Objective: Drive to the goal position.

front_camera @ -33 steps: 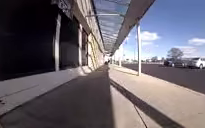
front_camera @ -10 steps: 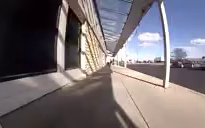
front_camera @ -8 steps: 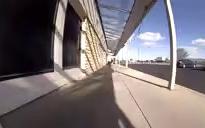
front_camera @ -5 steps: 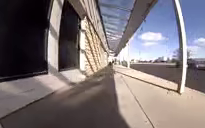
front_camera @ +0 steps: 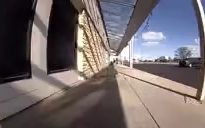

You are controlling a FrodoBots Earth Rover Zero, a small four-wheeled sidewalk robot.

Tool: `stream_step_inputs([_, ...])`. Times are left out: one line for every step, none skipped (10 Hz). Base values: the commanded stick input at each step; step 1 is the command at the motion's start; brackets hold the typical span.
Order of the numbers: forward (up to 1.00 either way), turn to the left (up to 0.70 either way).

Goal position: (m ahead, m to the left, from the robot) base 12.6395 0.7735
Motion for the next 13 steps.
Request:
stream_step_inputs([1.0, 0.0])
stream_step_inputs([1.0, 0.0])
stream_step_inputs([1.0, 0.0])
stream_step_inputs([1.0, 0.0])
stream_step_inputs([1.0, 0.0])
stream_step_inputs([1.0, -0.13])
stream_step_inputs([1.0, -0.27])
stream_step_inputs([1.0, -0.27])
stream_step_inputs([1.0, -0.27])
stream_step_inputs([1.0, -0.25])
stream_step_inputs([1.0, -0.18])
stream_step_inputs([1.0, -0.12])
stream_step_inputs([1.0, -0.05])
